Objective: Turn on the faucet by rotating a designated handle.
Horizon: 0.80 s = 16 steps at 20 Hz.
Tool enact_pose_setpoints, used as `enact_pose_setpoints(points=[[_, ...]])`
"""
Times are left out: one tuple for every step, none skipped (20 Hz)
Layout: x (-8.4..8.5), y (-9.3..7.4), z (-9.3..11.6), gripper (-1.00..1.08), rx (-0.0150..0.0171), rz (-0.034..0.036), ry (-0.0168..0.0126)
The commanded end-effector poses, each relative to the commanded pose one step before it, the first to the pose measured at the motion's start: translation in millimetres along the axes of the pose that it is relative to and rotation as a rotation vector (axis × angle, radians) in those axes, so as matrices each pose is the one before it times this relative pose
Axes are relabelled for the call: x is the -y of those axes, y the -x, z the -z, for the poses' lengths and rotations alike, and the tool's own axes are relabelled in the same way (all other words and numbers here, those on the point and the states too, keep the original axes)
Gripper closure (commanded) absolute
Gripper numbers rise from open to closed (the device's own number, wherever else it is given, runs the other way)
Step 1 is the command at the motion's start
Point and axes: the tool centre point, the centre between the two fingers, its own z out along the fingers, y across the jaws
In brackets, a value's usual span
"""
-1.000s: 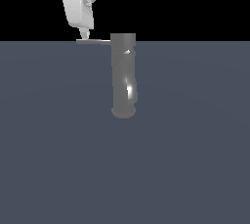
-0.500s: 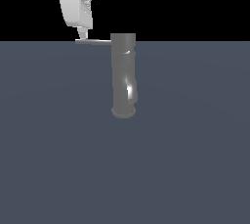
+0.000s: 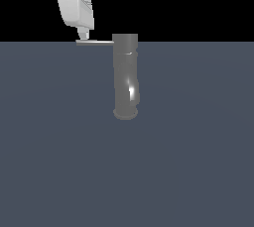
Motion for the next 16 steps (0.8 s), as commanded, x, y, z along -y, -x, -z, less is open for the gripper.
enact_pose_setpoints(points=[[-8.92, 0.28, -0.21, 1.08, -0.00074, 0.0015, 0.0046], [-2.7, -0.54, 0.19, 1.08, 0.00004, -0.0006, -0.00033], [-2.67, -0.18, 0.0, 1.08, 0.0, 0.0, 0.0], [-2.68, -0.18, 0.0, 1.08, 0.0, 0.0, 0.0], [-2.68, -0.18, 0.0, 1.08, 0.0, 0.0, 0.0], [-2.69, -0.18, 0.0, 1.08, 0.0, 0.0, 0.0], [-2.7, -0.18, 0.0, 1.08, 0.0, 0.0, 0.0], [-2.7, -0.18, 0.0, 1.08, 0.0, 0.0, 0.0], [-2.71, -0.18, 0.01, 1.08, 0.0, 0.0, 0.0], [-2.72, -0.18, 0.01, 1.08, 0.0, 0.0, 0.0], [-2.72, -0.18, 0.01, 1.08, 0.0, 0.0, 0.0], [-2.73, -0.17, 0.02, 1.08, 0.0, 0.0, 0.0], [0.0, 0.0, 0.0, 1.08, 0.0, 0.0, 0.0], [4.08, -0.18, 0.01, 1.08, -0.00114, -0.00083, -0.00357], [-2.49, -2.65, 0.05, 1.08, 0.0, 0.0, 0.0], [-2.5, -2.67, 0.05, 1.08, 0.0, 0.0, 0.0]])
